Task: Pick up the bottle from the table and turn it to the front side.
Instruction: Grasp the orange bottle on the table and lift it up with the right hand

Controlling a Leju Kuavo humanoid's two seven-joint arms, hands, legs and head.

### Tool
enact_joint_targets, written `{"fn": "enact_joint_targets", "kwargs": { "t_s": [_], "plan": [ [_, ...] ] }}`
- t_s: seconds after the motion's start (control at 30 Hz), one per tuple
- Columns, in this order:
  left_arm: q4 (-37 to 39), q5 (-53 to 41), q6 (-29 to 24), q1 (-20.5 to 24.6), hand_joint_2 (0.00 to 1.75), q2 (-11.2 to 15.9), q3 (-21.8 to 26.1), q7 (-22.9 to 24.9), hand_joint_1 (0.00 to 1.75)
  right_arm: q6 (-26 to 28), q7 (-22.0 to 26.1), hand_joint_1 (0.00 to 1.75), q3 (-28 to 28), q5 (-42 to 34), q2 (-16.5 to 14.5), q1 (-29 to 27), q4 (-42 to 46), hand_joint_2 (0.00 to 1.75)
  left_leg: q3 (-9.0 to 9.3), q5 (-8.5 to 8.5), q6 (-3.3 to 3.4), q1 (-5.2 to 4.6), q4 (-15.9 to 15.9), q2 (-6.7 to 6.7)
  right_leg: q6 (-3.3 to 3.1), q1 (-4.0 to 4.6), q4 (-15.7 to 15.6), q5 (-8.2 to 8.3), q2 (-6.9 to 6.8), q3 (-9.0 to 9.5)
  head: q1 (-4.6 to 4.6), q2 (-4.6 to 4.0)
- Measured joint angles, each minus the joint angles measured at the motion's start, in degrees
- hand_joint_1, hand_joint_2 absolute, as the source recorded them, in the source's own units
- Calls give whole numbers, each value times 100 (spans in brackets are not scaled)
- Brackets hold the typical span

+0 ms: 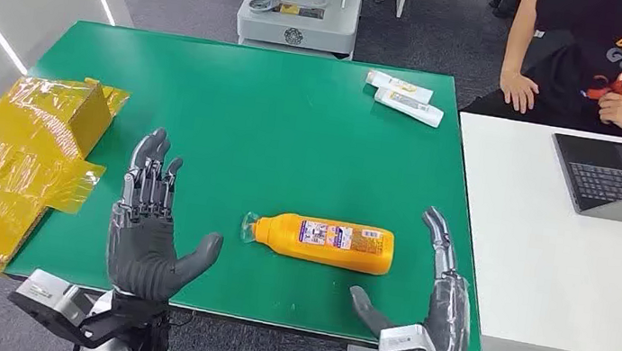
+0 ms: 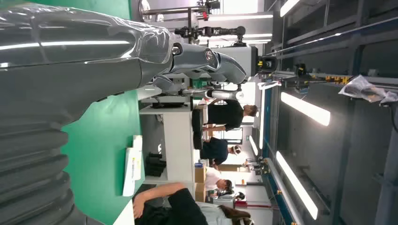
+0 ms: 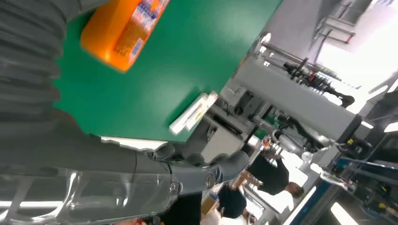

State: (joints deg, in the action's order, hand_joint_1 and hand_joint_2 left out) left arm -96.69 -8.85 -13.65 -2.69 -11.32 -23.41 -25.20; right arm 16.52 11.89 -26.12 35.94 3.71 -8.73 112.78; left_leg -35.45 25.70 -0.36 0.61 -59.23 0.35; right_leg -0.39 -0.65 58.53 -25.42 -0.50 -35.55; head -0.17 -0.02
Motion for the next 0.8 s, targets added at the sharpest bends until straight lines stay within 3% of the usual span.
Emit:
{"fn": "enact_joint_targets", "kwargs": {
  "t_s": [0.07, 0.13, 0.33, 0.5, 0.63, 0.73, 0.8],
  "plan": [
    [-7, 1, 54, -9, 175, -1, 0, 0, 0, -150, -76, 0, 67, 31, 107, 2, 8, 175, 0, 1, 1, -1, 0, 0, 0, -1, 0, 0, 0, 0, 1, 0],
    [-35, 4, 205, -39, 175, -2, 1, 0, 0, -437, -227, 0, 220, 11, 409, -9, 25, 175, 1, 3, 5, -3, -2, -1, 2, -4, -2, -1, -1, 2, 1, 0],
    [-152, 29, 657, -150, 175, -1, 42, -9, 0, -1340, -620, 0, 1025, -799, 1911, -249, 230, 175, 1, 14, 23, -14, -8, -1, 16, -13, -7, -2, -4, 8, 2, 0],
    [-183, 75, 797, -143, 175, 21, 63, -77, 0, -2899, -673, 0, 1610, -1746, 3193, -54, 281, 175, 0, 20, 32, -18, -12, 5, 22, -18, -8, -1, 2, 12, 0, 0],
    [-203, 115, 798, -115, 175, 58, 63, -93, 0, -4017, -520, 0, 1634, -2457, 4068, 975, -35, 175, 2, 14, 39, -20, -13, 23, 26, -20, -4, 7, 17, 14, -1, 0],
    [-215, 160, 750, -78, 175, 91, 63, -95, 0, -4854, -464, 0, 1099, -3007, 4545, 2495, -588, 175, 9, 5, 46, -23, -14, 39, 28, -22, -1, 17, 31, 14, -1, 0],
    [-224, 192, 695, -55, 175, 115, 63, -98, 0, -5265, -451, 0, 499, -3330, 4690, 3612, -1030, 175, 12, -4, 43, -23, -14, 40, 29, -23, 1, 21, 32, 14, -1, 0]
  ]
}}
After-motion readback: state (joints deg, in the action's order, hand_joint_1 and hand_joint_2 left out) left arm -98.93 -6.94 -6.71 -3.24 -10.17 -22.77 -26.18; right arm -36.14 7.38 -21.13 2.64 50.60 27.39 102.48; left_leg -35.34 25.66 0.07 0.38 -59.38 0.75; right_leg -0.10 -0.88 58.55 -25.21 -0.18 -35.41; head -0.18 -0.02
